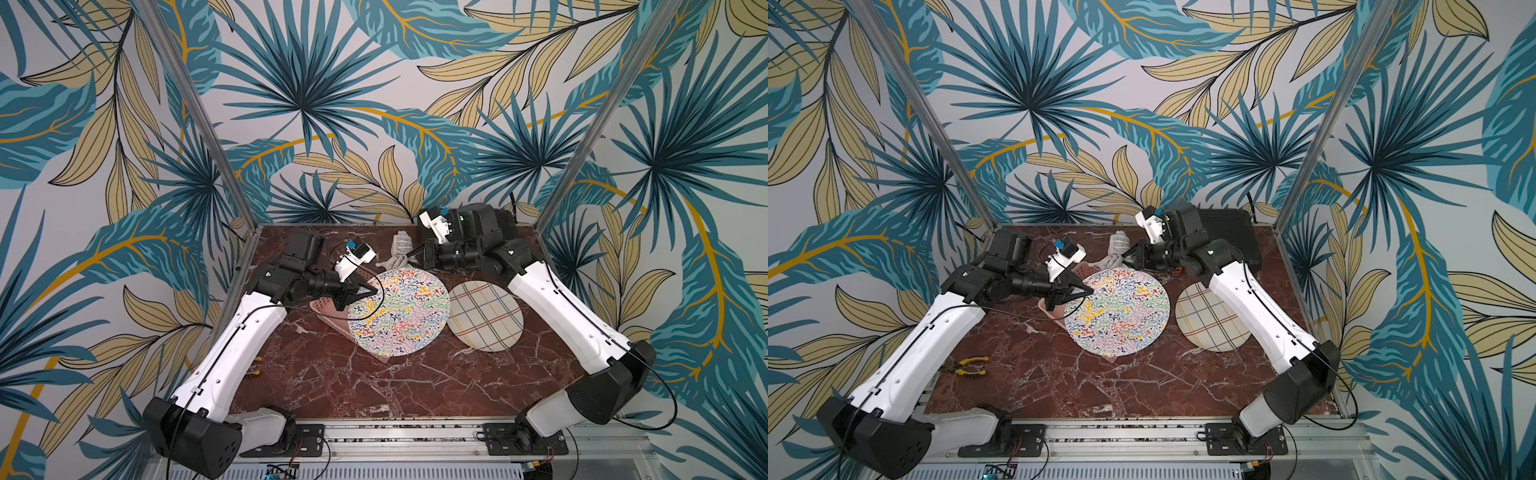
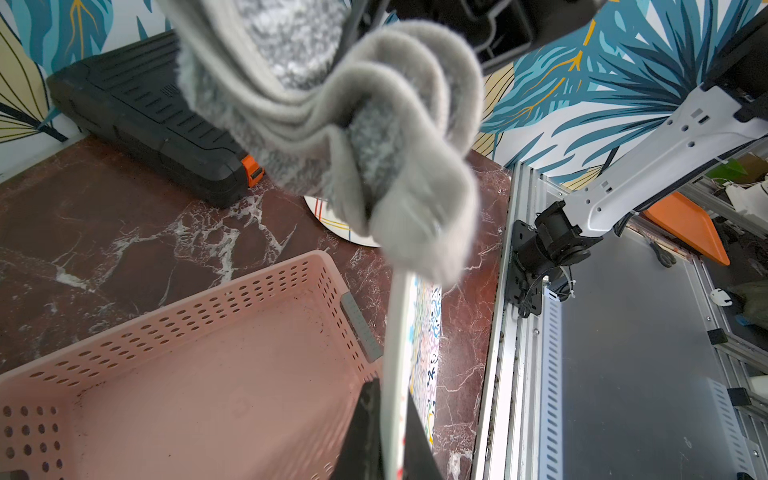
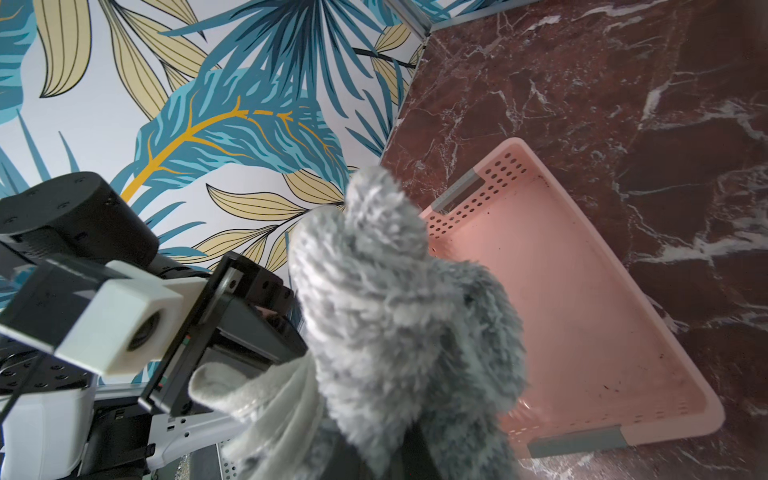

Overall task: Wipe the wet plate dry
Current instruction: Wipe the plate with towel.

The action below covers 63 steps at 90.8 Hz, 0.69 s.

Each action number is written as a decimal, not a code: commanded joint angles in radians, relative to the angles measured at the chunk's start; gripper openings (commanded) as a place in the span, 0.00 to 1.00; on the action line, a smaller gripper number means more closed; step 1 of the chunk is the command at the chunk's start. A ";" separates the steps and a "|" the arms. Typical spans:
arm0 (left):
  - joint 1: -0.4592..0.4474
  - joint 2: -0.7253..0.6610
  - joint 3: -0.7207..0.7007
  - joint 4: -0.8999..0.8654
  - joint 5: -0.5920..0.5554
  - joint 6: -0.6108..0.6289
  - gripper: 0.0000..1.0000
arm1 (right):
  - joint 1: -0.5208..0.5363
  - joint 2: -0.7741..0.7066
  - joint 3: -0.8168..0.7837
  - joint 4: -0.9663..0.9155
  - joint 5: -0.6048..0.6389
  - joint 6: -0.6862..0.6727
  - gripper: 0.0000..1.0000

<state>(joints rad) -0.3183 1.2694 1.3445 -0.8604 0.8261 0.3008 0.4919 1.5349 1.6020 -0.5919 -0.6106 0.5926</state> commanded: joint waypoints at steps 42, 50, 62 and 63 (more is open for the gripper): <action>0.134 0.003 0.059 0.247 0.045 -0.194 0.00 | -0.083 -0.114 -0.219 0.065 -0.056 0.053 0.00; 0.155 0.004 0.050 0.273 0.055 -0.226 0.00 | -0.093 -0.121 -0.237 0.073 -0.054 0.056 0.00; 0.180 0.005 0.032 0.320 0.065 -0.285 0.00 | -0.100 -0.130 -0.265 0.089 -0.053 0.062 0.00; 0.181 0.005 0.030 0.326 0.066 -0.291 0.00 | -0.101 -0.130 -0.267 0.090 -0.053 0.062 0.00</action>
<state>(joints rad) -0.1764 1.2701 1.3602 -0.7609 0.9230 0.1287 0.3706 1.4376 1.3746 -0.4644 -0.5835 0.6460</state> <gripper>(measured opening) 0.073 0.077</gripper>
